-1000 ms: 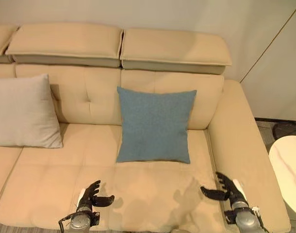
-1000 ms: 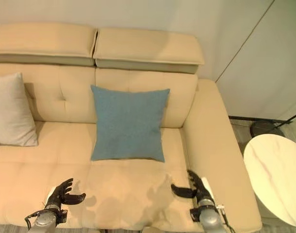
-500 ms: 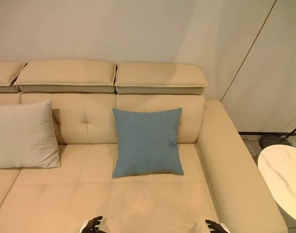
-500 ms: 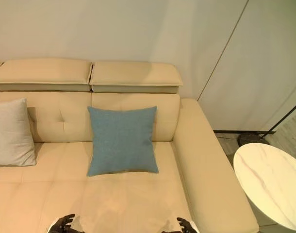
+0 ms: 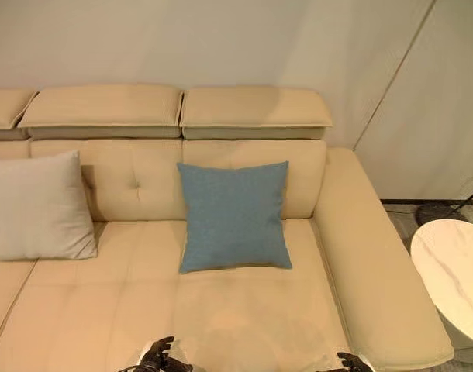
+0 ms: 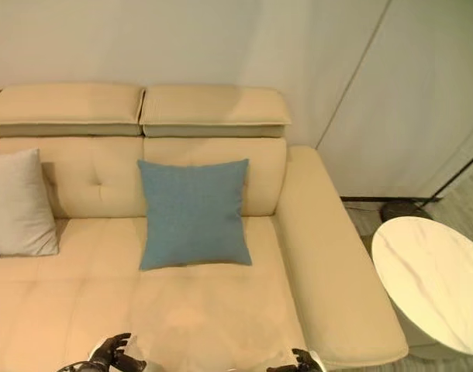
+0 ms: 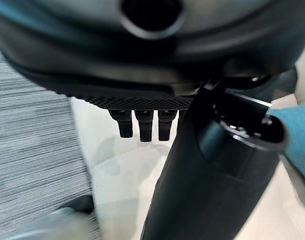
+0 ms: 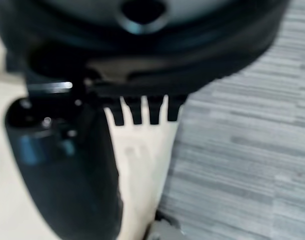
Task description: Pick up all the scattered cushions and arrange them neatly on the sofa.
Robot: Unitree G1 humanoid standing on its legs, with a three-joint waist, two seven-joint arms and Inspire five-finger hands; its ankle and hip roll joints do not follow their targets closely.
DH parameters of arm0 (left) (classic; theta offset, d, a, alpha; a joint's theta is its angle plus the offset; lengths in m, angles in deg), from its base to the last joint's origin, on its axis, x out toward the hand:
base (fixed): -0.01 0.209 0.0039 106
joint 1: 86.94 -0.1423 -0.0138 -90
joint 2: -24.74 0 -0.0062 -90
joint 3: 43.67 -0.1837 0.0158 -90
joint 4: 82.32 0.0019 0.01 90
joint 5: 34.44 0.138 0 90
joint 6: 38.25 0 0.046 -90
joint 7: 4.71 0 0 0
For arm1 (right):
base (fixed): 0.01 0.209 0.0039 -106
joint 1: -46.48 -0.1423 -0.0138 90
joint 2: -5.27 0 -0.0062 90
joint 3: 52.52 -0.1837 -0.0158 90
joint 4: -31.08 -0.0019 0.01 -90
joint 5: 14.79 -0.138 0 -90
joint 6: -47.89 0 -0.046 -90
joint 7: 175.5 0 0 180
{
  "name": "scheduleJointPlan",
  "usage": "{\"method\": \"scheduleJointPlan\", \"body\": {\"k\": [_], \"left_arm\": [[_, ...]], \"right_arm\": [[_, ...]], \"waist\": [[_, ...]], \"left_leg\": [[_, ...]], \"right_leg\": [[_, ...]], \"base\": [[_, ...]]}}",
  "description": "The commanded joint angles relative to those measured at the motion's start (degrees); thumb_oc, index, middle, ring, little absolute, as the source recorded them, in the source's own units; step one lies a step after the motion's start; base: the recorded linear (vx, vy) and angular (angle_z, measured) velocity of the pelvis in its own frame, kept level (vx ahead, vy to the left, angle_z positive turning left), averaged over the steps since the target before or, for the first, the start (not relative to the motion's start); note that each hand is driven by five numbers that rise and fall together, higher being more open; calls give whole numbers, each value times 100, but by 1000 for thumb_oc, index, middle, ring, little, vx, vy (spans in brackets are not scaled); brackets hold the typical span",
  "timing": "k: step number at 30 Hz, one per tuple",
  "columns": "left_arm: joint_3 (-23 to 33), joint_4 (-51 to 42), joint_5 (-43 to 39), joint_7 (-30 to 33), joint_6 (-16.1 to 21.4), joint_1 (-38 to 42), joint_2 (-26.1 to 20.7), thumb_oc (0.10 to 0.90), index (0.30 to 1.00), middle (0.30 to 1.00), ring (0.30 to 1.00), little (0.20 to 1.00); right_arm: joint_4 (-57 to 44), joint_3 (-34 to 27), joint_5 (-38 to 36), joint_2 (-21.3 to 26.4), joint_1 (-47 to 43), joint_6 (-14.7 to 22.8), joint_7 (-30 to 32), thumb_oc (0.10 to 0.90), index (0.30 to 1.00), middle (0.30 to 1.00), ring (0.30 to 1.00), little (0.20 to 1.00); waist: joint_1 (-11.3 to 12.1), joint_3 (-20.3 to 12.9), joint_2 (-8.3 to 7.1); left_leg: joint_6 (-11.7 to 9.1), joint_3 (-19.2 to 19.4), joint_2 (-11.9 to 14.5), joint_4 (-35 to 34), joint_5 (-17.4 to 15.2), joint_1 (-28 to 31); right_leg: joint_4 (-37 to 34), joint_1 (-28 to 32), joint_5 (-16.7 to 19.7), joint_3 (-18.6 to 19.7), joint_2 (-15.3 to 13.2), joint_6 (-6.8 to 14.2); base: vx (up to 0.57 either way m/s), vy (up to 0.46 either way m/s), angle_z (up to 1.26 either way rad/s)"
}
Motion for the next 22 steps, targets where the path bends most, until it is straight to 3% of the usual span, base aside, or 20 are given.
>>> {"method": "scheduleJointPlan", "body": {"k": [1,6,8,10,13,16,18,22], "left_arm": [[66,9,77,173,178,258,-390,800,900,900,900,900],[222,172,-43,222,159,276,-434,800,900,900,900,900],[238,277,-46,229,149,286,-445,800,900,900,900,900],[160,386,98,231,93,323,-478,800,900,900,900,900],[127,441,143,245,75,355,-500,800,900,900,900,900],[199,483,60,274,56,359,-504,800,900,900,900,900],[246,555,82,324,36,345,-464,800,900,900,900,900],[236,646,121,313,23,262,-356,800,900,900,900,900]], "right_arm": [[160,47,266,-1,-218,-90,146,800,900,900,900,900],[136,193,419,-76,-344,-144,176,800,900,900,900,900],[76,269,483,-133,-441,-183,174,800,900,900,900,900],[104,386,521,-180,-483,-197,152,800,900,900,900,900],[154,377,497,-173,-482,-163,161,800,900,900,900,900],[294,321,535,-200,-436,-199,168,800,900,900,900,900],[367,294,547,-184,-432,-240,209,800,900,900,900,900],[320,255,477,-143,-407,-208,207,800,900,900,900,900]], "waist": [[125,46,-297],[236,153,-403],[275,318,-457],[368,424,-393],[435,365,-306],[565,248,-315],[609,36,-348],[570,-98,-338]], "left_leg": [[-25,-262,-312,83,-557,340],[86,-303,-429,-168,-407,278],[151,-258,-441,-147,-288,140],[253,-214,-378,-107,-132,-68],[303,-217,-315,-220,-21,-113],[272,-132,-334,-373,62,-114],[212,14,-337,-495,133,-117],[123,92,-255,-677,226,-39]], "right_leg": [[137,-437,85,342,132,569],[200,-678,217,385,66,736],[657,-998,324,391,5,854],[1458,-895,-240,402,94,721],[1927,-744,-527,383,91,595],[1619,-302,-628,346,-41,555],[957,59,-703,368,-10,605],[480,255,-677,459,113,582]], "base": [[-130,146,15],[-171,135,-15],[-313,81,-39],[-339,101,-50],[-120,34,-7],[-78,-41,-1],[-8,-105,-16],[-12,-92,-20]]}}
